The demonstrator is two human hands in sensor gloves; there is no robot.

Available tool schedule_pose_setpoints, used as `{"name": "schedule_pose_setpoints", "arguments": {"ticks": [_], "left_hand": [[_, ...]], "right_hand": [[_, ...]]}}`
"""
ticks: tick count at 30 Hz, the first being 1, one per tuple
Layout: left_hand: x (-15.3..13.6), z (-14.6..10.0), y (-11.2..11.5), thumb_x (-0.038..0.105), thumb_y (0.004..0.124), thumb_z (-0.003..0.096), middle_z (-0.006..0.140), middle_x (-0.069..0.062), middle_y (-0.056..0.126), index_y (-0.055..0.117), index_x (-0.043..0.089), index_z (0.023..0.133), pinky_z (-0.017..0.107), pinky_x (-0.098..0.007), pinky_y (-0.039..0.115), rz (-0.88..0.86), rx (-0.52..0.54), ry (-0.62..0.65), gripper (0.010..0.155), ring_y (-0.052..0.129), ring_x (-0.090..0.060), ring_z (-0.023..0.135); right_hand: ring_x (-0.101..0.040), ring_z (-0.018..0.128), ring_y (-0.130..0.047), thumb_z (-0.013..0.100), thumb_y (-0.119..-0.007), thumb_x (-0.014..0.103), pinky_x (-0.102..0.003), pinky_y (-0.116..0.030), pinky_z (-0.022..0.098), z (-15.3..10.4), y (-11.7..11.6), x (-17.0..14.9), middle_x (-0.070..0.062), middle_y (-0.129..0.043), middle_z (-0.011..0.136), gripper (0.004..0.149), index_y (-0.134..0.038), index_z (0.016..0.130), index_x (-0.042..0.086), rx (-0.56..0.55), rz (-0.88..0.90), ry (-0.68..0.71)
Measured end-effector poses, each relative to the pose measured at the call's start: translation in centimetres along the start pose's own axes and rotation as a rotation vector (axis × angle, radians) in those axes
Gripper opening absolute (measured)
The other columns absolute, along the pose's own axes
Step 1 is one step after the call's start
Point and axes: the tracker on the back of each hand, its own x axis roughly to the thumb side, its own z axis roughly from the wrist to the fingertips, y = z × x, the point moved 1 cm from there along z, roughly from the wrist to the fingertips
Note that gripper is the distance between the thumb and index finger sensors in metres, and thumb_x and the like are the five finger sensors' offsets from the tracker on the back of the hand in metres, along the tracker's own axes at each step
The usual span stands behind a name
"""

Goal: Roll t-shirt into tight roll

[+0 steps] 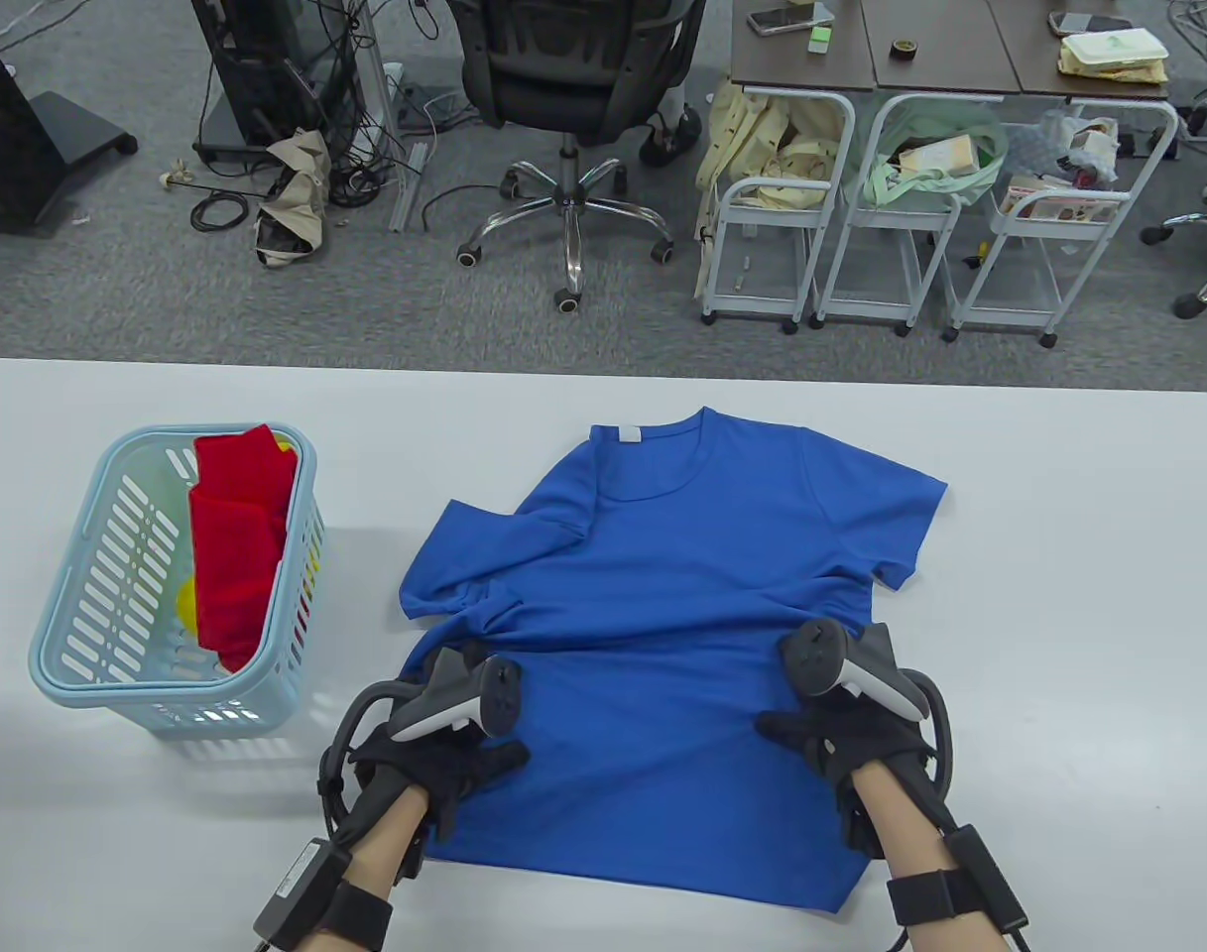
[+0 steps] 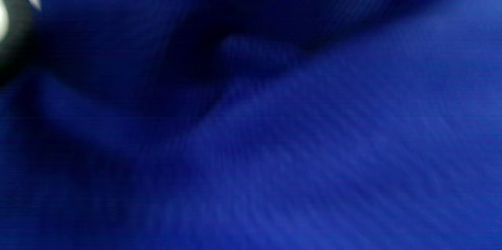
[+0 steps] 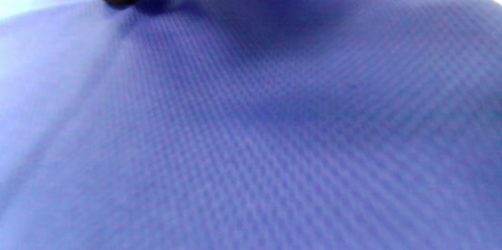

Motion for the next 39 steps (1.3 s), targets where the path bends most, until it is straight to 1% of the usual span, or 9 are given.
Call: {"name": "schedule_pose_setpoints", "arguments": {"ticks": [5,9,12,16,21,24,31,35,39], "left_hand": [[-0.2,0.0,0.2,0.071,0.040,0.0497,0.120,-0.009,-0.007,-0.002,0.036,0.111,0.081,-0.061,0.023,-0.023,-0.009,0.004,0.082,0.005,-0.041,0.112],[-0.4,0.1,0.1,0.071,0.041,0.0499,0.119,-0.008,-0.008,-0.002,0.037,0.111,0.081,-0.060,0.022,-0.043,-0.013,0.000,0.081,0.005,-0.040,0.112],[-1.1,0.3,0.0,0.070,0.041,0.0502,0.119,-0.008,-0.008,-0.001,0.037,0.111,0.081,-0.060,0.021,-0.070,-0.008,-0.010,0.081,0.004,-0.040,0.112],[-1.8,0.4,0.2,0.070,0.042,0.0504,0.119,-0.006,-0.010,-0.001,0.039,0.110,0.080,-0.059,0.017,-0.108,-0.011,-0.003,0.080,0.001,-0.038,0.111],[-3.0,0.5,0.4,0.069,0.043,0.0507,0.118,-0.004,-0.011,-0.001,0.040,0.110,0.080,-0.058,0.014,-0.153,-0.016,-0.006,0.079,-0.002,-0.037,0.111],[-3.7,0.4,0.6,0.068,0.044,0.0511,0.117,-0.002,-0.012,0.000,0.041,0.110,0.079,-0.058,0.012,-0.184,-0.019,-0.005,0.078,-0.004,-0.036,0.110],[-4.5,0.4,0.7,0.068,0.045,0.0513,0.117,-0.001,-0.013,0.000,0.041,0.109,0.078,-0.057,0.009,-0.215,-0.028,-0.005,0.078,-0.006,-0.035,0.109],[-4.7,0.4,0.8,0.068,0.046,0.0514,0.116,0.000,-0.014,0.000,0.042,0.109,0.078,-0.057,0.008,-0.227,-0.030,0.002,0.078,-0.007,-0.034,0.109],[-4.7,0.3,0.8,0.068,0.046,0.0514,0.116,0.000,-0.014,0.000,0.042,0.109,0.078,-0.057,0.008,-0.230,-0.031,0.006,0.078,-0.007,-0.034,0.109]], "right_hand": [[-0.045,0.109,-0.050,0.055,-0.075,0.045,-0.059,-0.047,0.073,-3.9,3.1,-1.5,-0.015,-0.043,0.121,0.070,-0.044,0.115,0.025,-0.084,-0.106,-0.030],[-0.033,0.093,-0.078,0.052,-0.084,0.031,-0.053,-0.062,0.067,-6.5,3.2,-2.6,-0.005,-0.074,0.105,0.039,-0.080,0.090,0.028,-0.029,-0.030,0.239],[-0.034,0.099,-0.070,0.048,-0.089,0.029,-0.055,-0.060,0.069,-6.5,0.7,-3.4,-0.005,-0.068,0.110,0.036,-0.085,0.084,0.030,0.090,-0.061,0.313],[-0.036,0.103,-0.045,0.046,-0.092,0.029,-0.059,-0.044,0.073,-6.9,-0.7,-3.3,-0.008,-0.040,0.118,0.056,-0.073,0.098,0.034,0.137,-0.111,0.348],[-0.037,0.100,-0.044,0.046,-0.094,0.033,-0.056,-0.043,0.074,-6.2,-1.1,-1.7,-0.008,-0.038,0.116,0.053,-0.072,0.094,0.036,0.061,-0.202,0.334],[-0.036,0.093,-0.051,0.050,-0.086,0.036,-0.052,-0.049,0.070,-5.0,-0.7,-1.3,-0.008,-0.046,0.110,0.036,-0.080,0.085,0.033,0.083,-0.149,0.333],[-0.035,0.085,-0.055,0.059,-0.061,0.038,-0.051,-0.050,0.065,-2.9,0.2,-1.3,-0.006,-0.049,0.104,0.039,-0.076,0.086,0.015,0.146,-0.025,0.279],[-0.033,0.087,-0.056,0.057,-0.067,0.047,-0.051,-0.050,0.066,-3.2,0.0,-0.5,-0.004,-0.050,0.104,0.040,-0.076,0.083,0.019,0.096,-0.150,0.236],[-0.031,0.090,-0.057,0.041,-0.087,0.054,-0.052,-0.051,0.069,-3.5,-0.3,0.1,-0.001,-0.048,0.105,0.052,-0.072,0.082,0.025,0.032,-0.297,0.203]]}}
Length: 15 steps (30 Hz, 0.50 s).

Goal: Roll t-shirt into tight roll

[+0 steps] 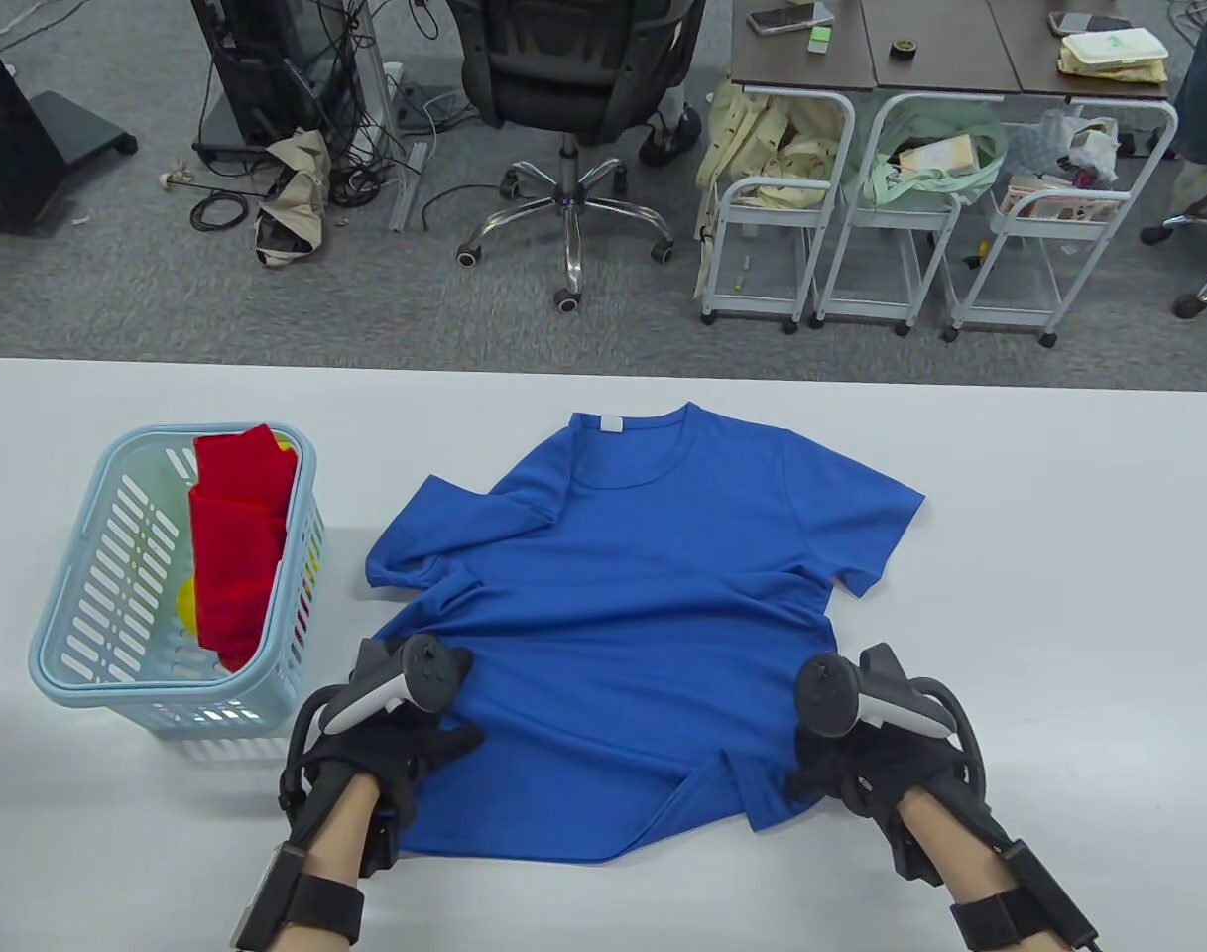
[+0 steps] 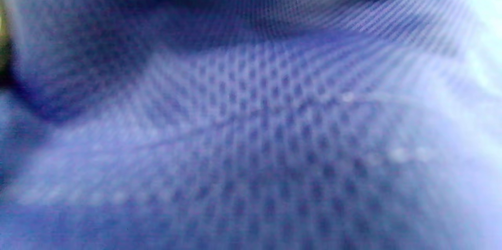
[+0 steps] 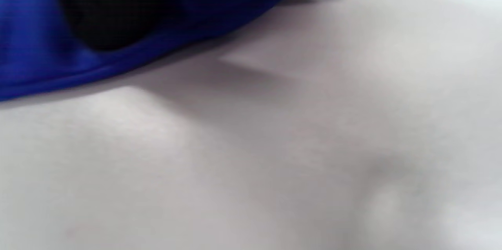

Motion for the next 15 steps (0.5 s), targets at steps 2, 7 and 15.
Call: {"name": "schedule_pose_setpoints", "arguments": {"ticks": [2,7,15], "left_hand": [[-0.1,0.0,0.0,0.068,0.046,0.0512,0.117,0.000,-0.013,0.000,0.042,0.109,0.078,-0.057,0.007,-0.002,0.001,0.002,0.079,-0.007,-0.034,0.109],[0.1,-0.1,0.1,0.068,0.047,0.0514,0.117,-0.003,-0.013,0.001,0.040,0.110,0.077,-0.058,0.008,0.000,0.009,0.020,0.080,-0.007,-0.035,0.109],[3.4,-2.6,-1.2,0.065,0.057,0.0511,0.127,-0.011,0.027,0.032,0.035,0.117,0.082,-0.060,0.040,0.156,0.140,0.052,0.077,0.039,-0.040,0.115]], "right_hand": [[-0.034,0.096,-0.050,0.036,-0.092,0.053,-0.055,-0.047,0.071,-0.2,-0.1,0.2,-0.006,-0.041,0.110,0.065,-0.065,0.088,0.025,0.023,-0.083,0.003],[-0.040,0.103,-0.041,0.031,-0.096,0.052,-0.058,-0.043,0.073,-0.9,0.9,0.0,-0.011,-0.026,0.116,0.091,-0.051,0.104,0.020,0.053,-0.352,-0.104],[-0.046,0.108,-0.023,0.056,-0.062,0.057,-0.062,-0.033,0.074,0.0,2.3,-0.5,-0.018,-0.004,0.118,0.087,-0.012,0.116,0.019,-0.071,0.128,-0.083]]}}
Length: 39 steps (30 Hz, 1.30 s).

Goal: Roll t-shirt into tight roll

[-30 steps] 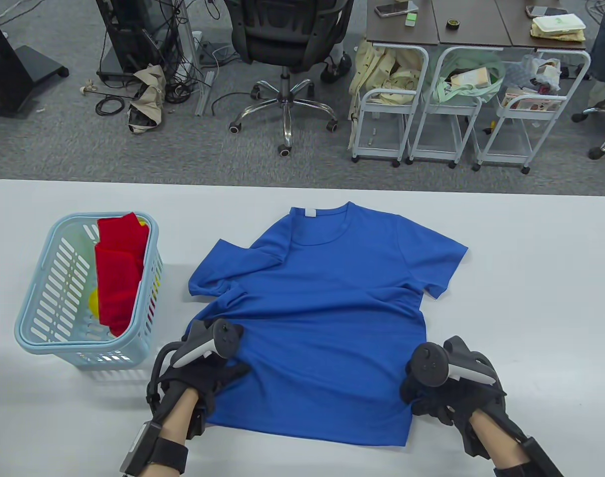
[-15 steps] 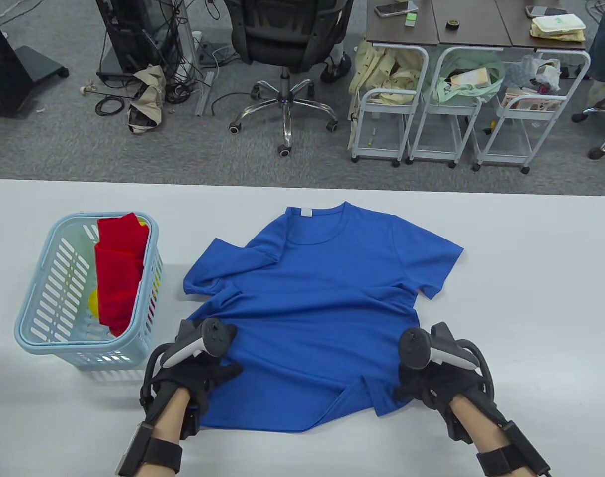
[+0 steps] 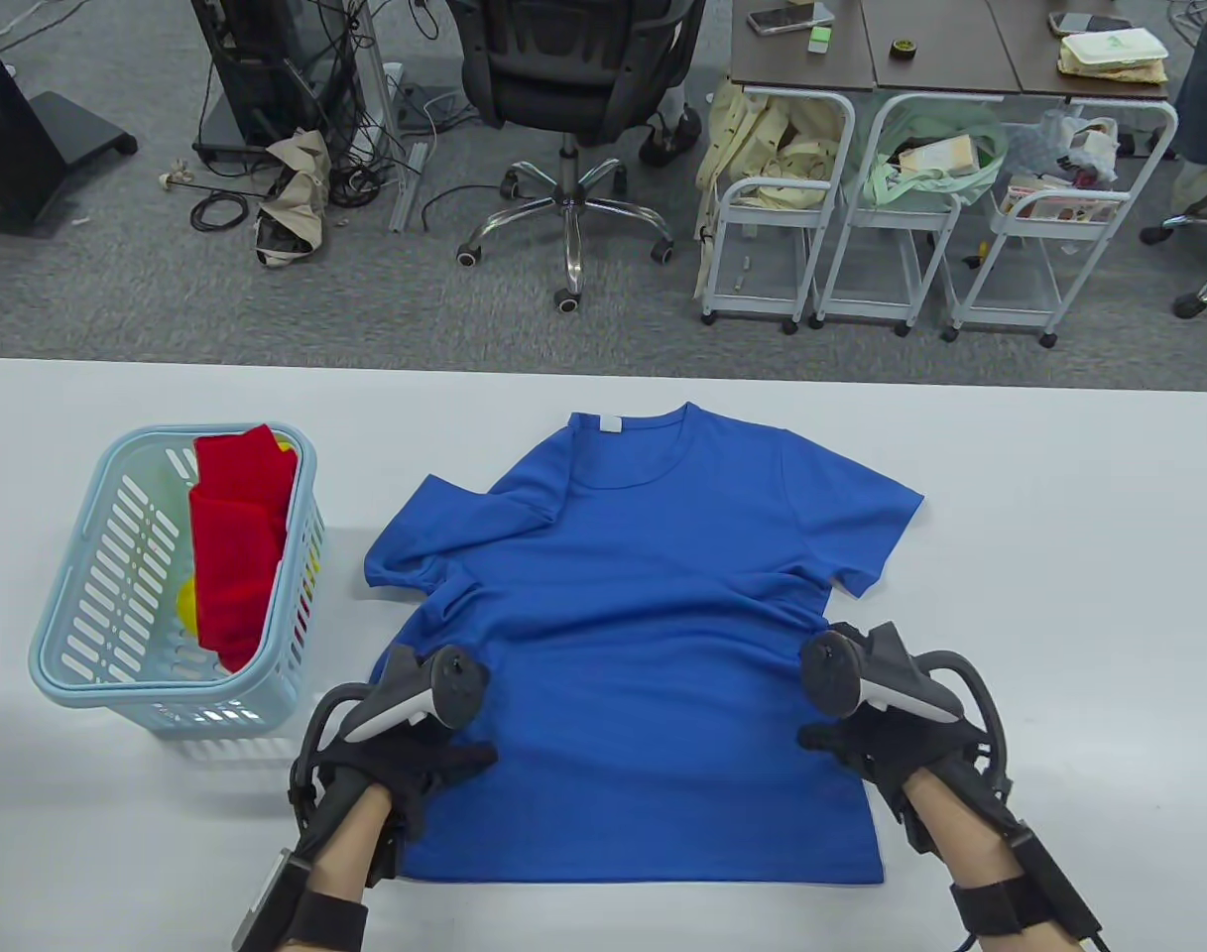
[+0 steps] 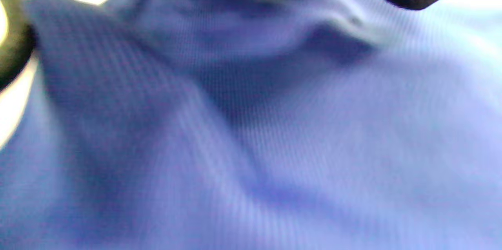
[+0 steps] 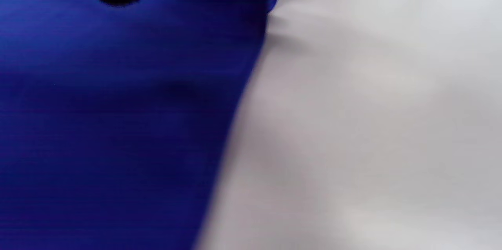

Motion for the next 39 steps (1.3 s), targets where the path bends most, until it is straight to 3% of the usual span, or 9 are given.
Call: {"name": "schedule_pose_setpoints", "arguments": {"ticks": [2,5,12,20,24,25,30,36,39], "left_hand": [[0.4,-0.6,-0.6,0.062,0.058,0.0520,0.125,-0.008,0.048,0.044,0.034,0.116,0.081,-0.058,0.048,0.022,0.102,0.007,0.071,0.059,-0.034,0.111],[0.1,-0.6,-0.1,0.062,0.059,0.0516,0.127,-0.007,0.043,0.042,0.035,0.116,0.081,-0.060,0.046,0.010,0.084,0.012,0.072,0.055,-0.034,0.114],[0.9,0.4,0.7,0.064,0.059,0.0514,0.128,-0.006,0.025,0.032,0.037,0.117,0.081,-0.061,0.041,-0.011,0.026,0.066,0.076,0.035,-0.035,0.117],[2.6,-0.9,-1.1,0.061,0.057,0.0527,0.124,-0.007,0.053,0.047,0.034,0.116,0.079,-0.056,0.054,0.099,0.160,0.043,0.070,0.062,-0.033,0.110],[2.0,-1.4,-3.3,0.060,0.053,0.0547,0.127,-0.009,0.046,0.043,0.033,0.117,0.079,-0.057,0.054,0.068,0.218,-0.035,0.069,0.057,-0.036,0.113],[1.9,-1.3,-3.8,0.059,0.052,0.0554,0.128,-0.009,0.043,0.041,0.033,0.118,0.079,-0.058,0.053,0.057,0.218,-0.047,0.069,0.055,-0.037,0.113],[1.7,2.9,-6.7,0.055,0.046,0.0577,0.129,-0.009,0.035,0.034,0.031,0.119,0.080,-0.060,0.050,0.019,0.106,-0.121,0.067,0.045,-0.039,0.116],[1.7,10.5,-6.5,0.054,0.038,0.0576,0.127,-0.008,0.023,0.019,0.028,0.118,0.081,-0.065,0.033,-0.051,-0.090,-0.145,0.068,0.024,-0.039,0.117],[-1.4,13.7,-7.0,0.062,0.031,0.0535,0.124,-0.014,0.008,0.001,0.025,0.115,0.080,-0.066,0.028,-0.066,-0.076,-0.304,0.077,0.017,-0.044,0.115]], "right_hand": [[-0.048,0.107,-0.016,0.055,-0.056,0.059,-0.063,-0.030,0.074,1.1,-1.4,-0.3,-0.019,0.003,0.115,0.089,-0.003,0.113,0.018,0.049,-0.001,-0.057],[-0.050,0.106,-0.016,0.048,-0.054,0.067,-0.063,-0.032,0.073,1.3,-2.3,-2.0,-0.022,0.006,0.112,0.101,0.007,0.108,0.014,0.087,-0.157,-0.171],[-0.054,0.106,-0.019,0.033,-0.093,0.057,-0.067,-0.032,0.072,-0.6,-0.3,-4.2,-0.024,-0.004,0.114,0.123,-0.008,0.112,0.015,0.131,-0.237,-0.312],[-0.046,0.106,0.004,0.058,-0.045,0.052,-0.062,-0.021,0.074,0.8,-1.4,0.9,-0.014,0.011,0.113,0.079,0.005,0.110,0.020,0.096,0.015,-0.077],[-0.046,0.102,0.010,0.050,-0.045,0.065,-0.061,-0.016,0.073,1.2,-3.5,-0.5,-0.015,0.017,0.108,0.092,0.013,0.105,0.018,0.200,-0.033,-0.117],[-0.045,0.103,0.008,0.050,-0.056,0.064,-0.061,-0.016,0.073,0.9,-3.3,-1.1,-0.014,0.014,0.109,0.097,0.008,0.107,0.020,0.185,0.035,-0.119],[-0.045,0.107,-0.004,0.045,-0.074,0.060,-0.062,-0.025,0.074,-0.8,-2.9,-3.4,-0.014,0.003,0.113,0.104,-0.003,0.110,0.021,0.174,0.075,-0.202],[-0.045,0.107,-0.004,0.043,-0.078,0.058,-0.063,-0.025,0.074,-1.3,-2.9,-4.0,-0.013,0.002,0.114,0.105,-0.006,0.111,0.022,0.160,0.098,-0.204],[-0.044,0.107,-0.003,0.043,-0.078,0.058,-0.063,-0.025,0.074,-1.4,-2.9,-4.0,-0.013,0.002,0.114,0.105,-0.006,0.111,0.022,0.159,0.106,-0.204]]}}
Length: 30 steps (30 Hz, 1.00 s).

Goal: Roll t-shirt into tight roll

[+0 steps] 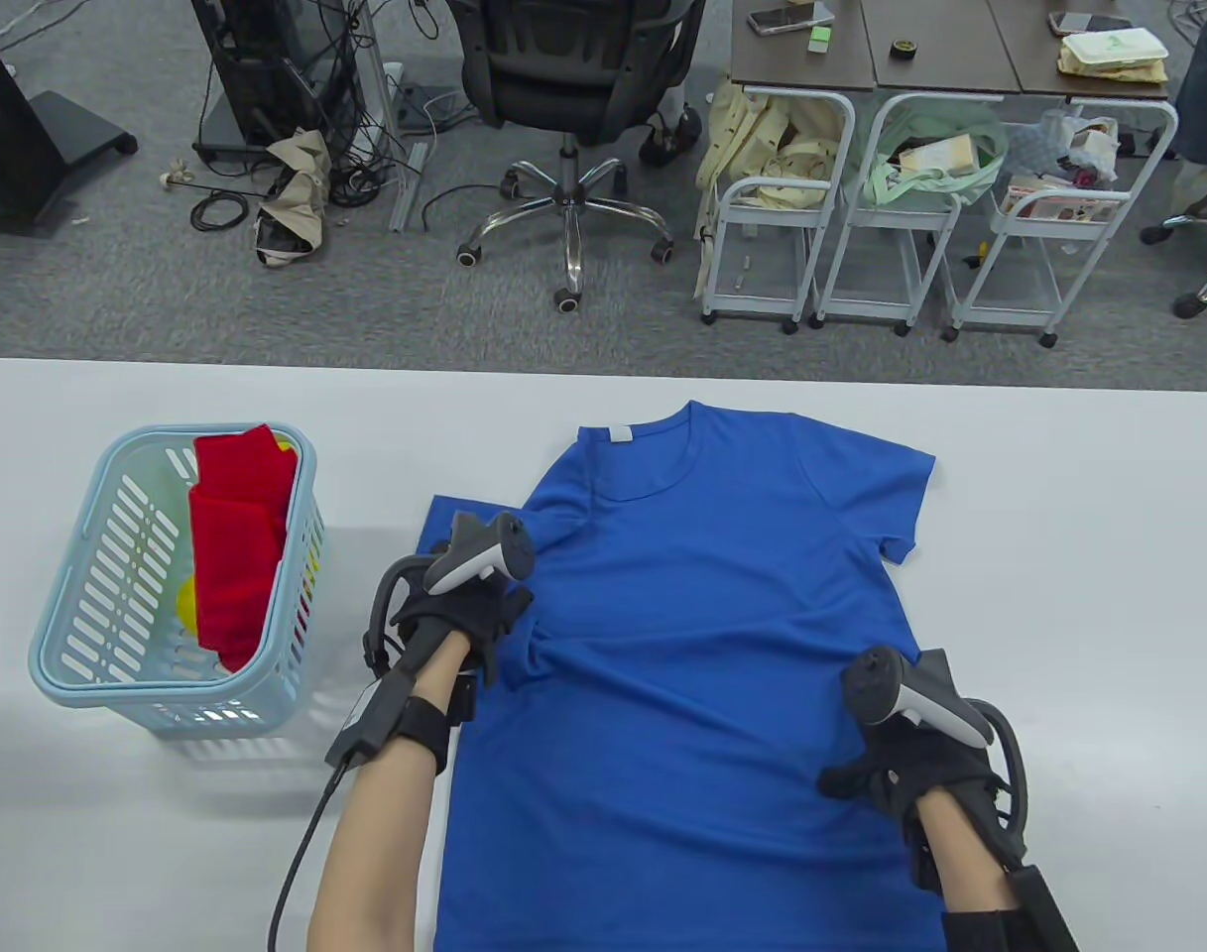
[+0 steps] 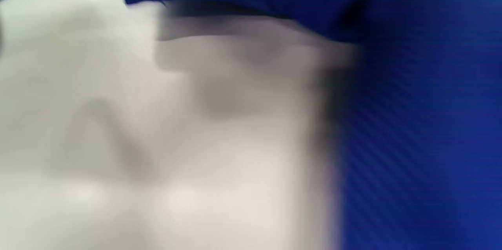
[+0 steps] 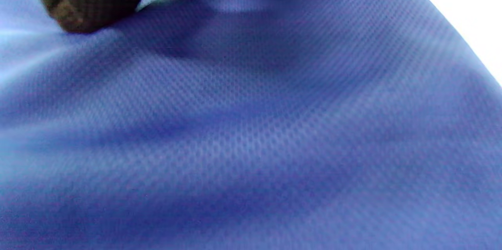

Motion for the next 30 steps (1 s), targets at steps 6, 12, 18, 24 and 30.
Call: {"name": "schedule_pose_setpoints", "arguments": {"ticks": [6,12,18,24,30], "left_hand": [[-2.9,2.5,-1.7,0.063,0.029,0.0522,0.121,-0.020,0.002,-0.006,0.020,0.112,0.079,-0.067,0.026,-0.279,-0.028,-0.174,0.081,0.008,-0.049,0.111],[0.9,-1.9,-3.1,0.064,0.041,0.0535,0.125,-0.017,0.010,0.013,0.025,0.117,0.080,-0.065,0.034,-0.054,0.153,0.032,0.080,0.020,-0.046,0.114],[2.8,-7.3,0.9,0.070,0.049,0.0510,0.124,-0.018,0.005,0.004,0.024,0.116,0.080,-0.066,0.032,0.212,0.086,0.111,0.091,0.016,-0.048,0.114],[-1.0,-9.3,5.7,0.066,0.046,0.0502,0.123,-0.018,0.005,0.003,0.021,0.114,0.080,-0.065,0.033,0.197,0.120,-0.035,0.089,0.016,-0.048,0.113],[-1.5,-13.4,8.0,0.061,0.050,0.0548,0.125,-0.017,0.010,0.010,0.025,0.116,0.080,-0.065,0.036,0.202,0.117,0.065,0.082,0.022,-0.046,0.115]], "right_hand": [[-0.044,0.107,-0.004,0.043,-0.079,0.058,-0.063,-0.026,0.074,0.1,0.1,0.0,-0.013,0.001,0.114,0.106,-0.007,0.111,0.022,-0.002,-0.005,0.002],[-0.046,0.108,-0.009,0.042,-0.080,0.058,-0.063,-0.029,0.074,-0.1,0.3,0.4,-0.015,-0.002,0.115,0.106,-0.010,0.112,0.021,-0.016,-0.043,-0.004],[-0.048,0.108,-0.013,0.042,-0.080,0.059,-0.063,-0.031,0.074,-0.5,0.4,0.8,-0.016,-0.005,0.116,0.106,-0.012,0.113,0.019,-0.026,-0.070,-0.010],[-0.048,0.109,-0.015,0.040,-0.083,0.059,-0.063,-0.032,0.074,-1.2,0.1,1.2,-0.016,-0.007,0.116,0.109,-0.012,0.113,0.019,-0.024,-0.094,-0.002],[-0.049,0.110,-0.027,0.041,-0.084,0.057,-0.063,-0.038,0.073,-2.5,1.3,2.5,-0.018,-0.021,0.119,0.100,-0.028,0.115,0.019,-0.078,-0.118,0.026]]}}
